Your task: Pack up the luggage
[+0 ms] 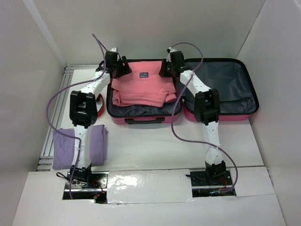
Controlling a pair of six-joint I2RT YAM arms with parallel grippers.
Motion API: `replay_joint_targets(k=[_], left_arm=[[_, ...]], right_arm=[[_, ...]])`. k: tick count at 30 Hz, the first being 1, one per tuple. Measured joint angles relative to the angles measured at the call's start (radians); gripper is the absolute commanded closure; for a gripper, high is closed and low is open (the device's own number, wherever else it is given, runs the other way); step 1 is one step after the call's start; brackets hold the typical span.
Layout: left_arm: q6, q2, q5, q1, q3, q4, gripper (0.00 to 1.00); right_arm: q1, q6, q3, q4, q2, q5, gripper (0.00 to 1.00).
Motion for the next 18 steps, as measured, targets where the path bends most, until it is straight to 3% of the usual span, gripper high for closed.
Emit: replay_joint_targets(k=[3,5,7,13,18], left_arm=[[0.043,-0.074,0.029,0.005,-0.018,-0.051,0.08],[0.073,-0.159,0.043,0.011,-0.049,-0.068,0.05],[0.095,-0.293,0.059,0.022,-0.101,-0.079,0.03],[0.126,-0.824,-0.021,0.069,-0.315,-0.079,0.01],[0.074,-1.26,-0.113,0.276,-0.649,-0.182,0.01]], right_arm=[[0.009,-0.021,0.0,-0.051,-0.056,0.01,0.36],[0.012,-0.031,0.0,-0.087,-0.122,0.006,0.13],[0.015,-0.042,-0.01,-0.088,-0.212,-0.015,0.0],[0.071,-0.033,-0.169,-0.045,-0.618,-0.09,0.0],[0.278,0.032,-0.488,0.058,-0.896,-0.101,0.0]])
